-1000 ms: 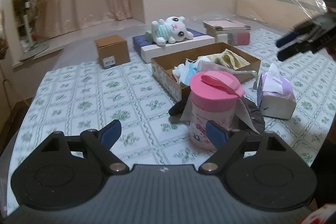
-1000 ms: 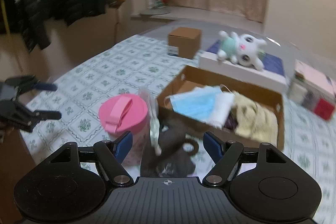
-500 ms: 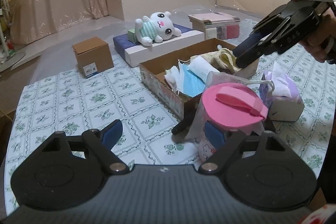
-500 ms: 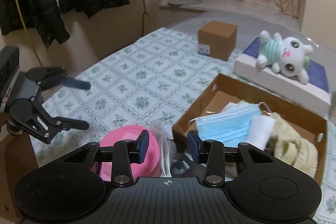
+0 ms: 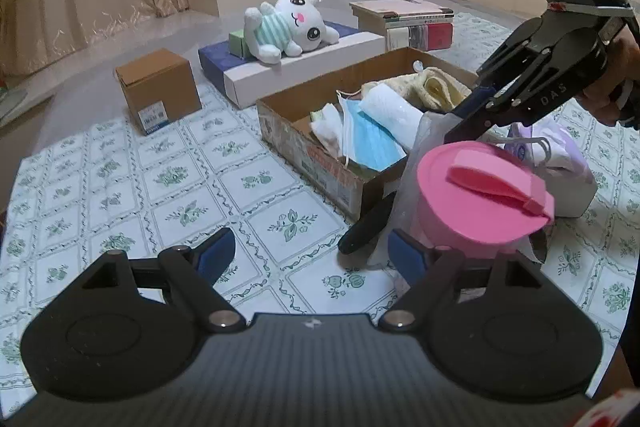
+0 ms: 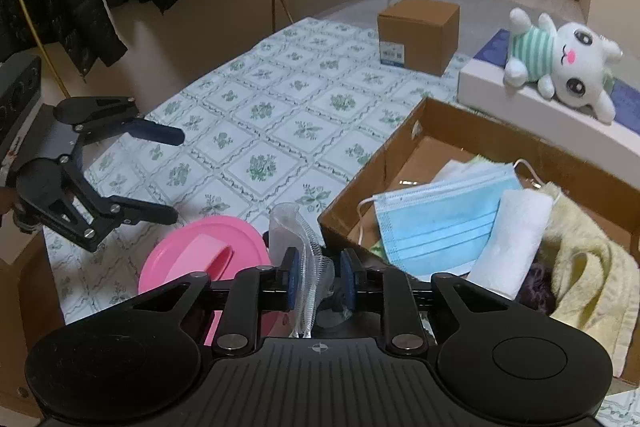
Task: Organize soft objects
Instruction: 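Grasp the clear plastic bag by the pink cup with the right gripper, then grasp the dark grey pouch with the left gripper while the right gripper holds the bag over the box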
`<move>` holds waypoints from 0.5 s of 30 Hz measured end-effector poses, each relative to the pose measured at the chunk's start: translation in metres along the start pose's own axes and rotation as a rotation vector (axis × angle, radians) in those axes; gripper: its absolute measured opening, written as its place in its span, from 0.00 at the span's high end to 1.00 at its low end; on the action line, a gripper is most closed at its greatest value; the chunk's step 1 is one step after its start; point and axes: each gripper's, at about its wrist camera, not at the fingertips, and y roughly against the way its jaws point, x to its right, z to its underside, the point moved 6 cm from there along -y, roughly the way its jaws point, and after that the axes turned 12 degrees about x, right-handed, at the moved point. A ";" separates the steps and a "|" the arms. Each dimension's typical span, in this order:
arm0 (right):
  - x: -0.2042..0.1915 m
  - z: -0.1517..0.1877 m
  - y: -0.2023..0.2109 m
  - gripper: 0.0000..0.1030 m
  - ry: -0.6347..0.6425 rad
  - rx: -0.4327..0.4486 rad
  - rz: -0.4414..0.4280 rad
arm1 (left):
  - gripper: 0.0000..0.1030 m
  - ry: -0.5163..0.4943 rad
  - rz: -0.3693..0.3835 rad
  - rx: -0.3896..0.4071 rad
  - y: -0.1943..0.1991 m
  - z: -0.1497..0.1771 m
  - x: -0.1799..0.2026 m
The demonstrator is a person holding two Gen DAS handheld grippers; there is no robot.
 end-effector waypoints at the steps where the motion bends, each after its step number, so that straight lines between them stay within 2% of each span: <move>1: 0.000 0.001 -0.001 0.80 -0.005 -0.004 -0.004 | 0.21 0.007 0.006 -0.003 -0.002 0.001 -0.001; 3: 0.003 0.003 -0.003 0.88 -0.014 -0.012 -0.004 | 0.21 0.018 0.020 -0.009 -0.007 0.003 -0.003; 4: 0.005 0.004 -0.003 0.96 -0.024 -0.013 -0.001 | 0.21 0.023 0.028 -0.013 -0.009 0.004 -0.004; 9: 0.016 -0.001 0.015 0.97 -0.060 0.045 0.059 | 0.30 0.025 0.079 -0.020 -0.019 0.008 -0.005; 15: 0.032 -0.008 0.056 0.98 -0.075 0.128 0.158 | 0.30 0.005 0.138 -0.028 -0.036 0.012 -0.006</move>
